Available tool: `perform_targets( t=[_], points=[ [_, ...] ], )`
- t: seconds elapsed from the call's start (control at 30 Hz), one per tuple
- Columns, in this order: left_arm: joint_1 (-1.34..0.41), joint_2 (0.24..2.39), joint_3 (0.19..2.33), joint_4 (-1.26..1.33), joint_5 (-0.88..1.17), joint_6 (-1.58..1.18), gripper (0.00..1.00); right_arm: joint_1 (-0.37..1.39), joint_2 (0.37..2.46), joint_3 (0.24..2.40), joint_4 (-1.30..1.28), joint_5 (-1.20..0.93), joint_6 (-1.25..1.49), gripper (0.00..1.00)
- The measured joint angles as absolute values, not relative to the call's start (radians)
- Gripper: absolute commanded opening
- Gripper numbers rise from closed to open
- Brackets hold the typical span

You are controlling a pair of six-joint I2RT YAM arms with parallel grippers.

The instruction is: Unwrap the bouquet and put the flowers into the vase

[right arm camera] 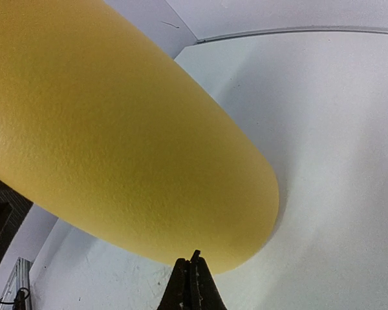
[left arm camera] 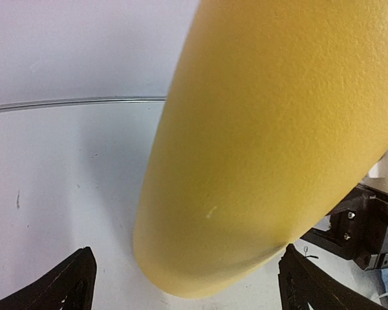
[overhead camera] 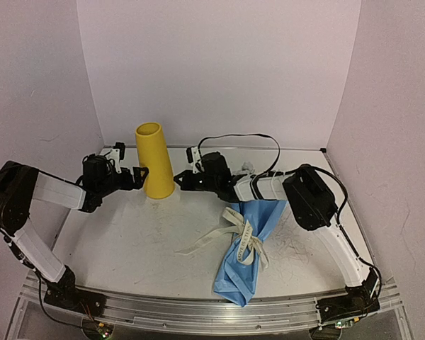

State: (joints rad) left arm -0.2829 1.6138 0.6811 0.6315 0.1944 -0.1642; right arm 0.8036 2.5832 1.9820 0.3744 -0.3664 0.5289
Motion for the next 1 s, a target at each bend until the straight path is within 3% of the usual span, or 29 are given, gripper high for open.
perform_targets(
  t=[0.13,0.2,0.33,0.7,0.83,1.0],
  points=[
    [-0.276,1.530,0.614,0.629,0.149,-0.210,0.99,0.808,2.442,1.818,0.373,-0.271,0.502,0.09],
    [-0.276,1.491,0.588,0.624,0.150,-0.226,0.99,0.808,2.373,1.758,0.372,-0.241,0.488,0.30],
    [-0.282,1.359,0.537,0.577,0.188,-0.290,0.99,0.807,2.140,1.592,0.384,-0.170,0.441,0.50],
    [-0.538,1.216,0.482,0.443,0.245,-0.407,0.94,0.806,1.644,1.111,0.307,-0.054,0.471,0.55],
    [-0.647,1.261,0.485,0.443,0.244,-0.419,0.92,0.806,1.532,0.968,0.202,-0.009,0.523,0.64],
    [-0.716,1.389,0.522,0.416,0.233,-0.418,0.92,0.805,1.393,0.834,0.102,0.075,0.615,0.84]
  ],
)
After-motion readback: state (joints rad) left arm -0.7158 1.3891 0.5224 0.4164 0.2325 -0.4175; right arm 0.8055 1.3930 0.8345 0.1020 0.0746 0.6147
